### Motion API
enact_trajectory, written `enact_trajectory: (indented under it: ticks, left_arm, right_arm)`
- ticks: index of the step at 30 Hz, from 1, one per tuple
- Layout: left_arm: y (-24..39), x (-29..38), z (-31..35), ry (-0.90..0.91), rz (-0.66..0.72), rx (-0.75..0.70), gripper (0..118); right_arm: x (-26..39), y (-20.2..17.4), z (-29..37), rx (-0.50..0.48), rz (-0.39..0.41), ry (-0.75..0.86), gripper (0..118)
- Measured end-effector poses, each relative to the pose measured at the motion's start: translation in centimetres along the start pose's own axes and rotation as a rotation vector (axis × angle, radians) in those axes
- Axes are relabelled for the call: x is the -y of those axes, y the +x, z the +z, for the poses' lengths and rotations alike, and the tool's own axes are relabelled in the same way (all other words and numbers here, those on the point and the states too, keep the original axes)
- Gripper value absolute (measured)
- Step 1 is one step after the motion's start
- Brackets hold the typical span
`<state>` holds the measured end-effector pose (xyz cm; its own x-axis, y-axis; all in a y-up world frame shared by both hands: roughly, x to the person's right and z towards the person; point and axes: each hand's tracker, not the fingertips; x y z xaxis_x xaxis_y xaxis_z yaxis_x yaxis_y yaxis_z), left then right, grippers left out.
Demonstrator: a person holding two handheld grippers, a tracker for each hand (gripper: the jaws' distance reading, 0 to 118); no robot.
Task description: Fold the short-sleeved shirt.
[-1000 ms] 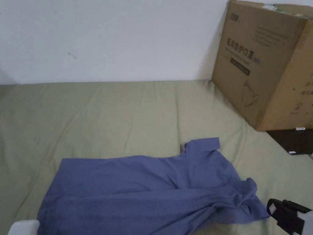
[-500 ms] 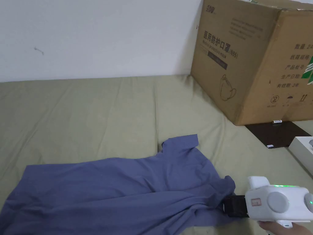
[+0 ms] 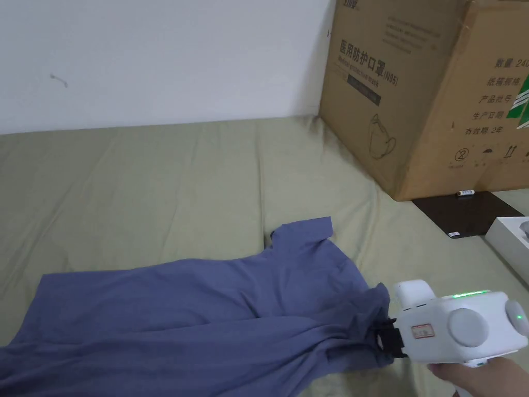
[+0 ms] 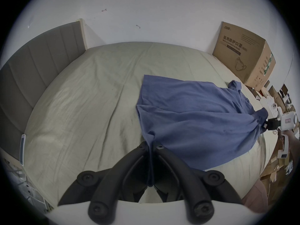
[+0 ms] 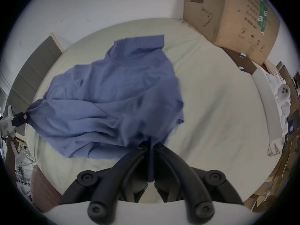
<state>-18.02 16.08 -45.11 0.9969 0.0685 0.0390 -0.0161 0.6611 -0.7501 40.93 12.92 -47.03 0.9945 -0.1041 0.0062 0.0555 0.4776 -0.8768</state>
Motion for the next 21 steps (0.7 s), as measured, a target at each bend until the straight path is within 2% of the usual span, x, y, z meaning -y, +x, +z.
enact_trajectory:
  ticks: [5, 12, 16, 18, 19, 20, 21]
  left_arm:
    - [-1.4, -0.5, 2.2, 0.027, -0.008, -0.023, 4]
    - [-2.3, 3.1, 6.8, -0.048, -0.040, 0.006, 4]
    - [-2.7, 6.9, 8.1, -0.134, -0.005, 0.065, 4]
    - [-2.9, 8.5, 8.2, -0.137, -0.007, 0.072, 4]
    - [-2.9, 9.0, 8.1, -0.133, -0.008, 0.071, 12]
    - [-3.2, 9.5, 8.2, -0.118, -0.001, 0.076, 31]
    - [-3.5, 9.7, 8.5, -0.094, 0.020, 0.083, 61]
  right_arm:
    - [1.5, 1.9, 5.6, 0.036, 0.030, 0.021, 4]
    - [7.4, 2.2, 10.7, 0.001, -0.049, -0.012, 4]
    - [11.0, 1.7, 9.7, 0.032, -0.064, -0.062, 4]
    - [12.3, 2.2, 8.2, 0.013, -0.126, -0.077, 4]
    - [12.7, 2.4, 7.8, 0.008, -0.164, -0.065, 4]
    - [13.1, 2.6, 7.5, 0.015, -0.202, -0.039, 7]
    - [13.3, 2.7, 7.7, 0.021, -0.235, -0.011, 17]
